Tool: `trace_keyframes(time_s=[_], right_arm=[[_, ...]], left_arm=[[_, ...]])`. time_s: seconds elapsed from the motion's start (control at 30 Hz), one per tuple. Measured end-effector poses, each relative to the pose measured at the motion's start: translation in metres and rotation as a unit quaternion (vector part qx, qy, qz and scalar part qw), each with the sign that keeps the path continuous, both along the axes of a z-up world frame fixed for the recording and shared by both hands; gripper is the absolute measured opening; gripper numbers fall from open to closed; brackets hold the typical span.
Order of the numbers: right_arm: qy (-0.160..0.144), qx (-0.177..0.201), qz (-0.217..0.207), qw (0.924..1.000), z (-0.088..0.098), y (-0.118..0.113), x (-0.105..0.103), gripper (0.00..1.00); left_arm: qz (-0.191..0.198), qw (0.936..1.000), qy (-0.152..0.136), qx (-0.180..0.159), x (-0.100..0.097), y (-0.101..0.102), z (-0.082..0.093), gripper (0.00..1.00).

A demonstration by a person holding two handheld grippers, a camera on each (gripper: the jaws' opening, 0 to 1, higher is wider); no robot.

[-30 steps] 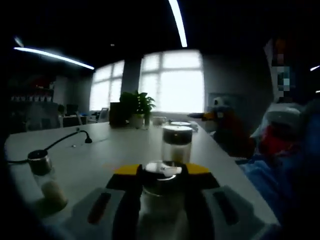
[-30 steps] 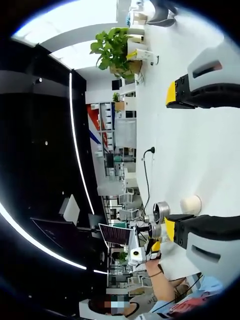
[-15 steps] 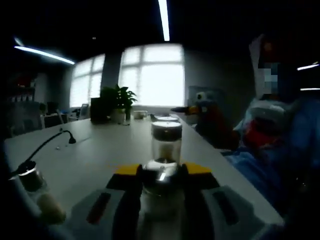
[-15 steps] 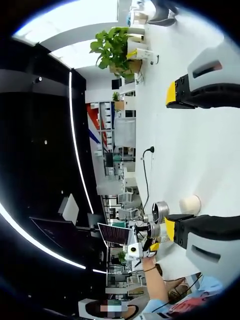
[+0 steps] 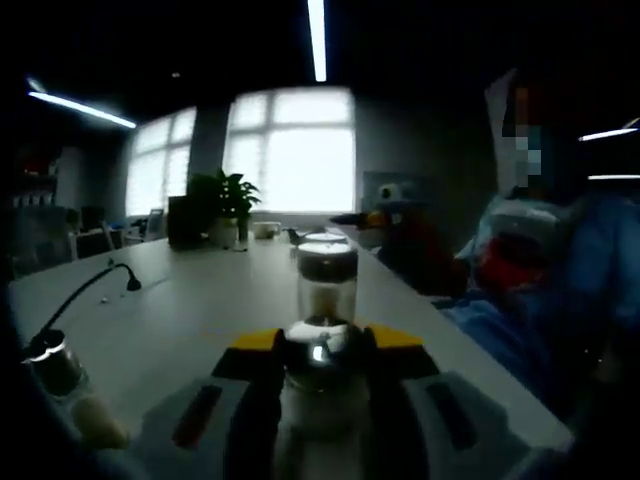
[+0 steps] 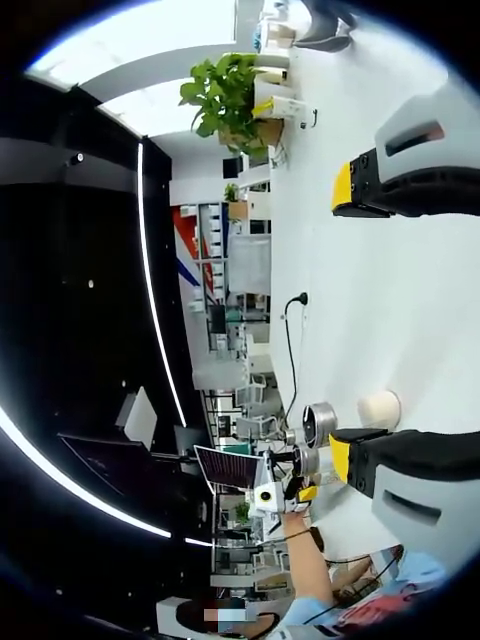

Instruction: Rotate the seasoning bottle until the label or dispensing opening points toward the visible target arrow and the bottle remains upright within the marked orientation range

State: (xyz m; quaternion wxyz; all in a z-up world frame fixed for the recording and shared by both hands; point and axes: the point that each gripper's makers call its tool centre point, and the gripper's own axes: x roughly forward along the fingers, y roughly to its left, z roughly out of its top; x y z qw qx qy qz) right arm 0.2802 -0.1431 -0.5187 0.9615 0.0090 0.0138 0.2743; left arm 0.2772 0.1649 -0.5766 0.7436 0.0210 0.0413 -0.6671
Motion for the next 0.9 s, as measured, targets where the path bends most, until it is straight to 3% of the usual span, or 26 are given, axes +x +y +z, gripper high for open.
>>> trace_keyframes(time_s=[0.1,0.17,0.23,0.33,0.53,0.63,0.77,0.83,0.9], right_arm=[[0.0,0.0,0.0,1.0,0.0,0.0,0.0,0.9],[0.001,0.001,-0.002,1.0,0.0,-0.001,0.001,0.9],[0.002,0.003,-0.001,1.0,0.0,0.0,0.001,0.9],[0.003,-0.002,0.003,1.0,-0.001,0.002,0.0,0.9],[-0.004,0.002,-0.001,1.0,0.003,0.0,-0.001,0.9],[0.003,-0.002,-0.001,1.0,-0.002,0.0,0.001,0.89],[0.008,-0.001,-0.001,1.0,-0.004,0.002,0.001,0.89],[0.007,-0.003,0.0,1.0,-0.003,0.003,0.0,0.89],[0.003,-0.002,0.0,1.0,-0.001,0.003,-0.001,0.89]], left_arm=[[0.003,0.9999,-0.008,0.005,0.0,0.001,-0.001,0.33],[0.008,0.9998,0.005,0.019,0.001,0.003,-0.007,0.34],[0.021,0.9994,0.013,0.024,0.005,0.004,-0.009,0.44],[0.044,0.9989,0.013,-0.007,0.005,0.004,0.003,0.58],[0.107,0.9942,0.008,-0.006,-0.004,0.013,0.006,0.57],[0.154,0.988,0.011,-0.005,-0.004,0.022,0.009,0.59],[0.228,0.9737,0.0,0.01,0.001,0.032,0.006,0.58],[0.248,0.9686,-0.006,-0.002,-0.001,0.031,0.009,0.59],[0.277,0.9602,0.009,-0.037,-0.002,0.031,0.016,0.6]])
